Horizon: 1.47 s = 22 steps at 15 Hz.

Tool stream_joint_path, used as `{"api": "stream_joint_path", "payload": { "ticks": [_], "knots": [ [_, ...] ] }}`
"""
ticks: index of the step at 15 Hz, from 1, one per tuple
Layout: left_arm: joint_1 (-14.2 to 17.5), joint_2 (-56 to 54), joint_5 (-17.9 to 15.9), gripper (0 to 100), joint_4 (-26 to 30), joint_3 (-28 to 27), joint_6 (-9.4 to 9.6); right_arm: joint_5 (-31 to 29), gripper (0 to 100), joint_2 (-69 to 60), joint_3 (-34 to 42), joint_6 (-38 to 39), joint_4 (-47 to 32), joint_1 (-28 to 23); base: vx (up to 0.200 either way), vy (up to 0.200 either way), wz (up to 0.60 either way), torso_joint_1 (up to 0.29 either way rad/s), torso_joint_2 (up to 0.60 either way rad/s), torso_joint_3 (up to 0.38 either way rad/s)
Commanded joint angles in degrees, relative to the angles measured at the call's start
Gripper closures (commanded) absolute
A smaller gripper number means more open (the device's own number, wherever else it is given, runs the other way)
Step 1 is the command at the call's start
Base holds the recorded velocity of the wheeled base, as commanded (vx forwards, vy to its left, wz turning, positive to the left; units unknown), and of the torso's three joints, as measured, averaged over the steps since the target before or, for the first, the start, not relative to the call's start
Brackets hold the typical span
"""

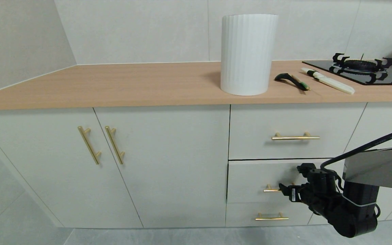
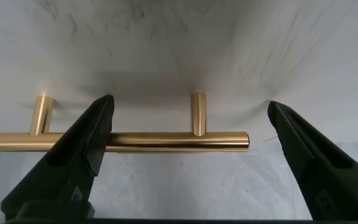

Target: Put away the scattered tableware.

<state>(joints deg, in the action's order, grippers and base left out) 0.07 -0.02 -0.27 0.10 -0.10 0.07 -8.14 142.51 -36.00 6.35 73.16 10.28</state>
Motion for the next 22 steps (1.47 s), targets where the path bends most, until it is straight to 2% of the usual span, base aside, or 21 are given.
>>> {"api": "stream_joint_path", "payload": {
  "ticks": [1,4,5,7,10,13,15,20,22],
  "knots": [
    [0.0,0.0,0.0,0,0.0,0.0,0.01,0.1,0,-4.6,4.3,-0.1,-1.5,0.7,0.0,0.0,0.0,0.0,0.0,0.0],
    [0.0,0.0,0.0,0,0.0,0.0,0.01,0.5,0,-16.7,9.5,0.0,-11.2,3.3,0.0,0.0,0.0,0.0,0.0,0.0],
    [0.0,0.0,0.0,0,0.0,0.0,0.01,0.6,0,-24.2,10.2,0.0,-17.7,4.8,0.0,0.0,0.0,0.0,0.0,0.0],
    [0.0,0.0,0.0,0,0.0,0.0,0.01,0.6,0,-37.7,9.5,0.1,-29.7,6.7,0.0,0.0,0.0,0.0,0.0,0.0],
    [0.0,0.0,0.0,0,0.0,0.0,0.01,0.5,0,-49.1,7.1,0.2,-38.4,8.1,0.0,0.0,0.0,0.0,0.0,0.0],
    [0.0,0.0,0.0,0,0.0,0.1,0.01,0.4,0,-49.6,6.8,0.3,-38.2,8.3,0.0,0.0,0.0,0.0,0.0,0.0],
    [0.0,0.1,0.0,0,0.0,0.0,0.01,0.1,0,-44.4,6.1,1.6,-36.5,8.3,0.0,0.0,0.0,0.0,0.0,0.0],
    [0.0,0.1,0.0,0,0.0,0.0,0.01,-3.5,0,-30.0,6.5,3.6,-20.7,8.4,0.0,0.0,0.0,0.0,0.0,0.0],
    [0.0,0.0,0.0,0,0.0,0.0,0.01,-3.5,0,-27.0,6.9,3.7,-16.6,8.4,0.0,0.0,0.0,0.0,0.0,0.0]
  ]
}}
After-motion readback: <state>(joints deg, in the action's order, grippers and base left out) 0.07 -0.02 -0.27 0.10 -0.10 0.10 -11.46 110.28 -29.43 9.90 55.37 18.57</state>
